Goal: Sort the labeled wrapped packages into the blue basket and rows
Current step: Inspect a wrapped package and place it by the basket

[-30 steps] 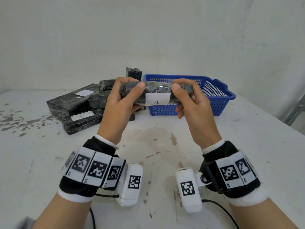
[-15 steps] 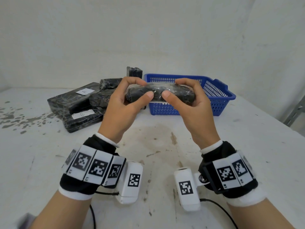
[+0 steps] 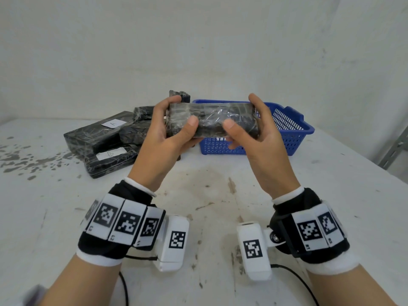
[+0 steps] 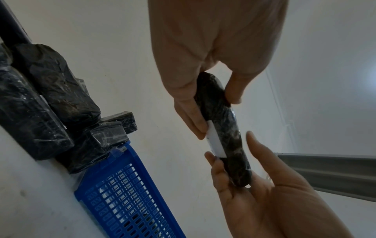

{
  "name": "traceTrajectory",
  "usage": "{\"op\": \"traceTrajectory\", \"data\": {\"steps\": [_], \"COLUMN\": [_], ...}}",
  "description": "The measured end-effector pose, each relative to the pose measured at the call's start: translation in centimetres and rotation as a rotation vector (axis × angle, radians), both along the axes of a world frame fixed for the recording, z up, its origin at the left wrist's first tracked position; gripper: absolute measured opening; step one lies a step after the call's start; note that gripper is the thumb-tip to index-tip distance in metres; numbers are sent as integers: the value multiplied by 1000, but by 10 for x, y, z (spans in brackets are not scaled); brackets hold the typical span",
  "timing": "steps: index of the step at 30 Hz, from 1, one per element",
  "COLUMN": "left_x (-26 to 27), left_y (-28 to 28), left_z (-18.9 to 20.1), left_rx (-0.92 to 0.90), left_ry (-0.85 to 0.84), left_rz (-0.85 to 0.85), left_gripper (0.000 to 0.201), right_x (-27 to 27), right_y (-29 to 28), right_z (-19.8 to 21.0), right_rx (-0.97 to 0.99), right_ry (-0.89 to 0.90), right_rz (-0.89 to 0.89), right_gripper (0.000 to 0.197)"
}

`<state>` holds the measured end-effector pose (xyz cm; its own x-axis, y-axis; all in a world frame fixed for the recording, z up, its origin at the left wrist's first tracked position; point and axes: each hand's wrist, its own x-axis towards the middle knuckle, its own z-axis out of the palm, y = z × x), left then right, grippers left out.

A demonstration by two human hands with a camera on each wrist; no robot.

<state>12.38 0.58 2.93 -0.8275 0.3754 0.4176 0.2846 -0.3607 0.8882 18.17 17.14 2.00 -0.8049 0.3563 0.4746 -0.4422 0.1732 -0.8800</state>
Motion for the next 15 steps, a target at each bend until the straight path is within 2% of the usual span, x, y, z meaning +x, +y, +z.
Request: {"op": "traceTrajectory", "data": {"steps": [5,7,11,15], "left_x": [0,-1,-4,-4], "left_y": [-2,-1,-2,-1], "left_z": [4,5,4,4], "left_rx": [16,45,93,75], "left_ry": [-13,-27,-58,-59], "left_rz": [-33,-36,-45,-50], "left_gripper": [54,42,33,31], "right_x": [-1,-3,-6,-5], "right_y": [7,9,12,12], "right_z": [0,-1,0,1], "right_rx": [-61,-107,-166,-185], "right_ry": [37,50,63,58], "right_rz": [62,92,145,118], "right_gripper": [55,46,45,42]}}
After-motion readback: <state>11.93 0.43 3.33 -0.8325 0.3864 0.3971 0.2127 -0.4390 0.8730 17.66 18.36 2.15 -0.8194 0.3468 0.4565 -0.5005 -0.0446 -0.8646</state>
